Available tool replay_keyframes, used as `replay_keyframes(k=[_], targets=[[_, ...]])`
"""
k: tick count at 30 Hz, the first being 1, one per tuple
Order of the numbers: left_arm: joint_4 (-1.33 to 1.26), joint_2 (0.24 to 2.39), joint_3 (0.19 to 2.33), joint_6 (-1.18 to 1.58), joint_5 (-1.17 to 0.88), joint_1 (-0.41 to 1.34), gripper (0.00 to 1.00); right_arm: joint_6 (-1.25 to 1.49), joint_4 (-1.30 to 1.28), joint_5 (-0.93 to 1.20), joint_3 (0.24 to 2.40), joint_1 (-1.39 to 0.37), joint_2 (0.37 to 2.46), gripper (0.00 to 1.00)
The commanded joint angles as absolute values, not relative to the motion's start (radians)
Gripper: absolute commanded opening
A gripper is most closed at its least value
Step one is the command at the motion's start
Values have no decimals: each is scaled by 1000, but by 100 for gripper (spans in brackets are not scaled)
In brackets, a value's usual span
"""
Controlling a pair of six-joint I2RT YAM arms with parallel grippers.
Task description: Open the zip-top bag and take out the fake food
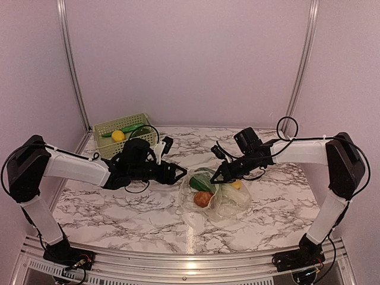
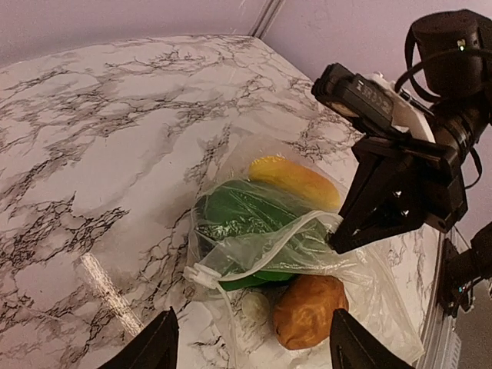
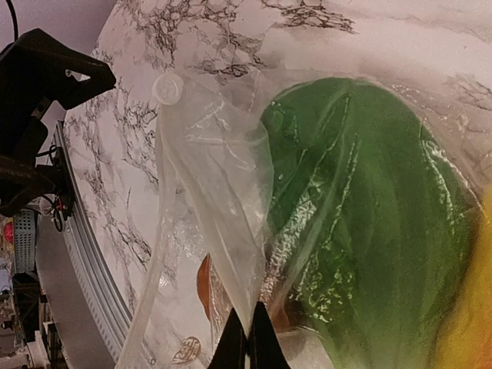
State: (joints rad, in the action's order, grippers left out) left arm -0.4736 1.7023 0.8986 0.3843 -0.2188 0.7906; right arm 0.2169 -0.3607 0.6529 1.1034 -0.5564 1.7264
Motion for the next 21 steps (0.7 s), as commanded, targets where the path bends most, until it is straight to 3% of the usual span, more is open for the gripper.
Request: replay_keyframes(k=[1, 9, 21], targets=[[-374, 1757, 945, 65, -241, 865, 70, 234, -345, 643, 1058, -566, 1686, 0], [-243, 1886, 1058, -272, -224, 997, 70, 254, -322, 623, 989, -566, 1685, 0], [-175, 2012, 1152, -364, -158, 1070, 68, 259, -306, 623, 989, -566, 1720, 0]])
